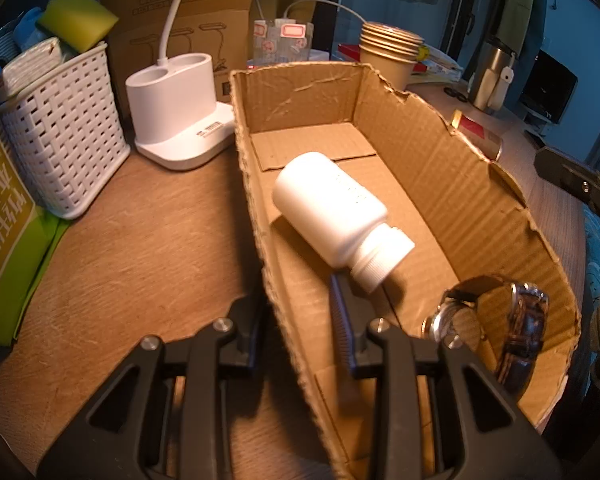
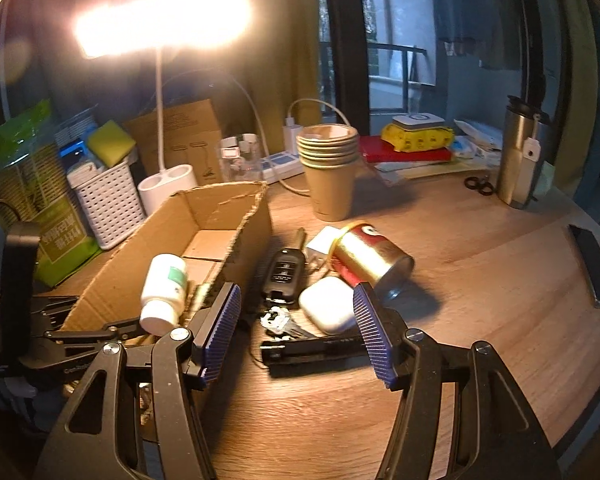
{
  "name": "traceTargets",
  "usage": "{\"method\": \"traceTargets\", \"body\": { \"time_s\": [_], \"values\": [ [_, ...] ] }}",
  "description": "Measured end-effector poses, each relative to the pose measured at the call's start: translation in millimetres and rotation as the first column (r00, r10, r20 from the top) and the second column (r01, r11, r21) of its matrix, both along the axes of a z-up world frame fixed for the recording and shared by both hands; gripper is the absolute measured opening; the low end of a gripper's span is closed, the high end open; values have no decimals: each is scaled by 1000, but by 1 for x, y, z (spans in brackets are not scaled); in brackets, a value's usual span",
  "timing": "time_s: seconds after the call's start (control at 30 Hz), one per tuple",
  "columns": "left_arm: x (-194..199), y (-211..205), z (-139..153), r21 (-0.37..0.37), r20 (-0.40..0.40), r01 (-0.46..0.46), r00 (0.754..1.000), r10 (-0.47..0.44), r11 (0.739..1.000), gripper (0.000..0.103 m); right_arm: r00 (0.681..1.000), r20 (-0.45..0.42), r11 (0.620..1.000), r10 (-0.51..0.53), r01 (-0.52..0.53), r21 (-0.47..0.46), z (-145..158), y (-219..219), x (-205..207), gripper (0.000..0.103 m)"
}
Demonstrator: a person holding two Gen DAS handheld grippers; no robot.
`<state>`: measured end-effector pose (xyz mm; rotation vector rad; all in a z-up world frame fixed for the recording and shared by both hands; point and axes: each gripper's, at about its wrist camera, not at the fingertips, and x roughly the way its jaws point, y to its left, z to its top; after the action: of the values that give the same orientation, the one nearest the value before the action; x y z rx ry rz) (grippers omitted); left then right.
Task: Organize rigid objects
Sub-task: 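Move the right gripper back toward the black flashlight, then close the right gripper on the black flashlight and lift it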
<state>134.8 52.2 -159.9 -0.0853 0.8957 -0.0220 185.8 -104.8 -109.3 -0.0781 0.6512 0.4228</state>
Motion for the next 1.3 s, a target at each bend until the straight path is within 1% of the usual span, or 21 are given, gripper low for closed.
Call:
{"method": "traceTargets", "body": {
  "time_s": [0.13, 0.43, 0.57, 0.83, 1.3],
  "values": [
    [0, 0, 0, 0, 0, 0, 1000, 0, 1000, 32, 999, -27, 999, -40, 39, -18, -10, -4, 7, 62],
    [0, 1, 0, 0, 0, 0, 1000, 0, 1000, 32, 991, -103, 994, -87, 80, -69, -37, -3, 23, 62],
    [0, 0, 0, 0, 0, 0, 1000, 0, 1000, 32, 988, -117, 991, -105, 94, -96, -46, -1, 27, 62],
    [0, 1, 0, -1, 0, 0, 1000, 0, 1000, 32, 983, -131, 986, -124, 108, -126, -50, -1, 32, 62],
    [0, 1, 0, -1, 0, 0, 1000, 0, 1000, 32, 978, -167, 982, -122, 94, -165, -58, 4, 34, 62]
  ]
}}
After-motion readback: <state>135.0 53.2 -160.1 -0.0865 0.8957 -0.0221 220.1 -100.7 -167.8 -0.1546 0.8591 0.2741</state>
